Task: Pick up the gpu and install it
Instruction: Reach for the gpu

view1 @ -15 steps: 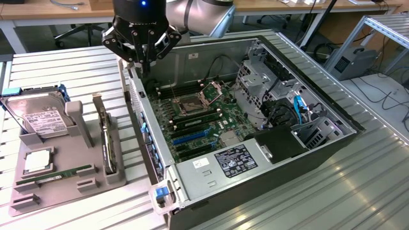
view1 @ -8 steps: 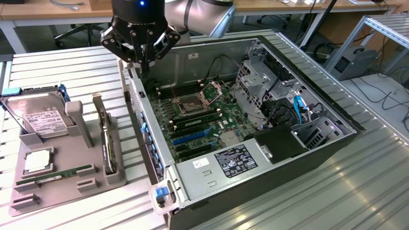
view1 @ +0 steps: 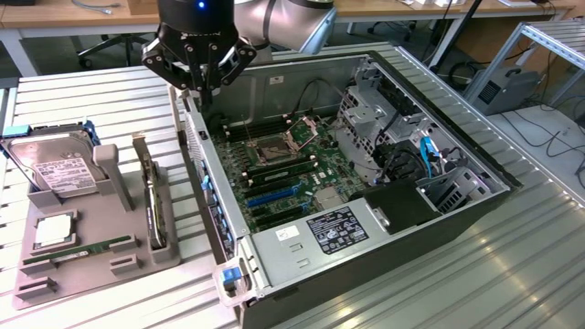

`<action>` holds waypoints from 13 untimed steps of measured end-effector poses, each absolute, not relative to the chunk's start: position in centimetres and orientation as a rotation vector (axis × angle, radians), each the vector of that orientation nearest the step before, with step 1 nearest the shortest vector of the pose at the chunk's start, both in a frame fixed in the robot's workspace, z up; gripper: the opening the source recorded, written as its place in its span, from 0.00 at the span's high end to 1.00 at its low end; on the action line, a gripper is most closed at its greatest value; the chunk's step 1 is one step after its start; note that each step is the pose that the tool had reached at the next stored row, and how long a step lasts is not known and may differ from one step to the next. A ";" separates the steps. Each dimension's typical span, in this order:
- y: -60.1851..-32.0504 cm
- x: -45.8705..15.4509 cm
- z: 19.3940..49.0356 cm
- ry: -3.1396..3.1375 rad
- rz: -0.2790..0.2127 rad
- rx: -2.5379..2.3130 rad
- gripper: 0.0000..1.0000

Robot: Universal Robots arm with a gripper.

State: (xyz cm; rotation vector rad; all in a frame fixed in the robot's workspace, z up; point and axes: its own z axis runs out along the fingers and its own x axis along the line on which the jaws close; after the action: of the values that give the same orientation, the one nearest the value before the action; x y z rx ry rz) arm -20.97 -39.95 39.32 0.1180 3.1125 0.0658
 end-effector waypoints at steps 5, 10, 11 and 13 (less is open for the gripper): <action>-40.0 -21.1 39.3 3.112 0.066 0.118 0.89; -40.0 -21.2 39.3 3.113 0.065 0.118 0.89; -40.0 -21.2 39.3 3.112 0.065 0.118 0.89; -40.0 -21.3 39.3 3.113 0.064 0.118 0.89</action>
State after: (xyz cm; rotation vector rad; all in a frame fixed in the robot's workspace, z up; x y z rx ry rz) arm -21.27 -40.03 39.31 0.1179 3.1125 0.0641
